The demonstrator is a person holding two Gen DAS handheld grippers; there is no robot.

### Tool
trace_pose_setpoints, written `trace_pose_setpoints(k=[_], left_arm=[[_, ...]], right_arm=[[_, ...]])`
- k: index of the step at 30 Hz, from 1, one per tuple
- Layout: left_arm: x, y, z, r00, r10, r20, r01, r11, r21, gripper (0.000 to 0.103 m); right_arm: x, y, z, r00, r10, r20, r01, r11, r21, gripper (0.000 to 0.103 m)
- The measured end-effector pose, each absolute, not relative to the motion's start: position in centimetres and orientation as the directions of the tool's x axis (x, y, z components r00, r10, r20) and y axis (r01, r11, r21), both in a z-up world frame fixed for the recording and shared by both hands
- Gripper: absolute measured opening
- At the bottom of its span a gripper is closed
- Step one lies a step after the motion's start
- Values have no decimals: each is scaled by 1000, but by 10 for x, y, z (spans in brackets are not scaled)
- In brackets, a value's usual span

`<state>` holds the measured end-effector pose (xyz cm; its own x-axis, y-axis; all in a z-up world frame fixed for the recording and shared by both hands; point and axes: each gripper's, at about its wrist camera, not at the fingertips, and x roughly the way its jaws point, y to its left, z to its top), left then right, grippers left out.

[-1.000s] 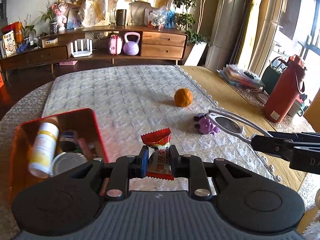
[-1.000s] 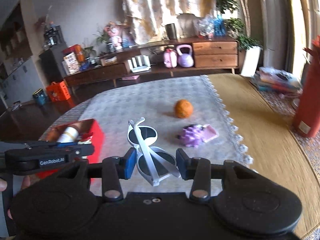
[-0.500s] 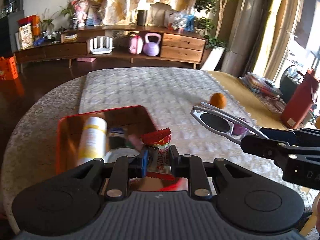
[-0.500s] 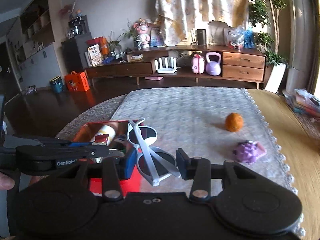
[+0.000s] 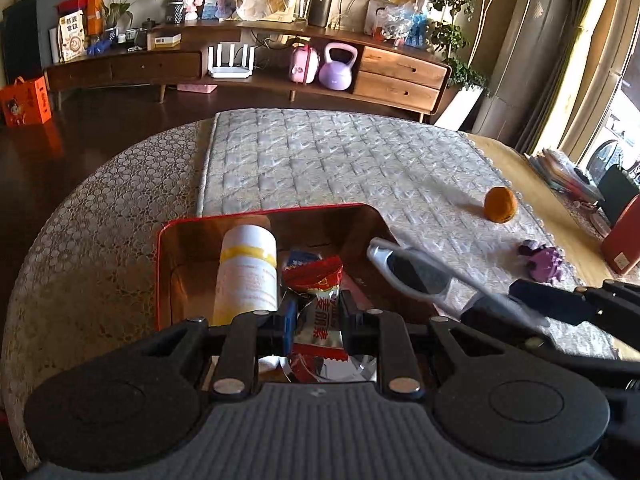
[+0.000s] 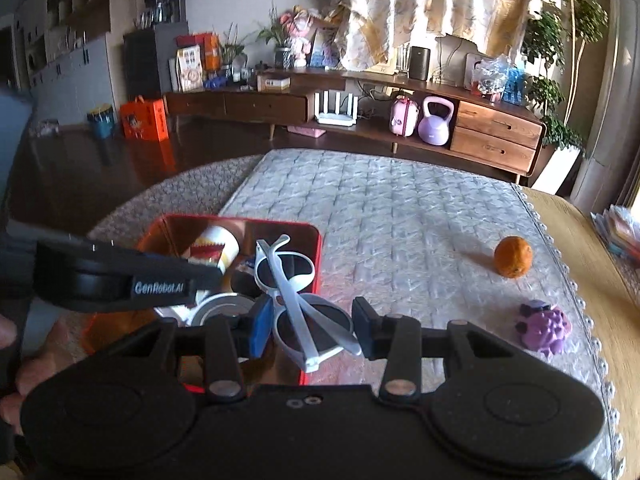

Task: Organize rigid objects
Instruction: 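Carry the snack bar and sunglasses into the red box while both tools open to release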

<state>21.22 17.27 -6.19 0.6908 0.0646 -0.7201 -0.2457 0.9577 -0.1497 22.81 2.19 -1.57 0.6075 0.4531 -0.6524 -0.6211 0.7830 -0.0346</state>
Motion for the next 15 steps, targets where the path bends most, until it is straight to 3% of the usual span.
trace_pose_setpoints(k=[15], left_arm=[[249,186,-86,658,54,-751,-231,964,-133,21]], right_arm=[[224,70,-45,631,365,-685,-636,749,-186,42]])
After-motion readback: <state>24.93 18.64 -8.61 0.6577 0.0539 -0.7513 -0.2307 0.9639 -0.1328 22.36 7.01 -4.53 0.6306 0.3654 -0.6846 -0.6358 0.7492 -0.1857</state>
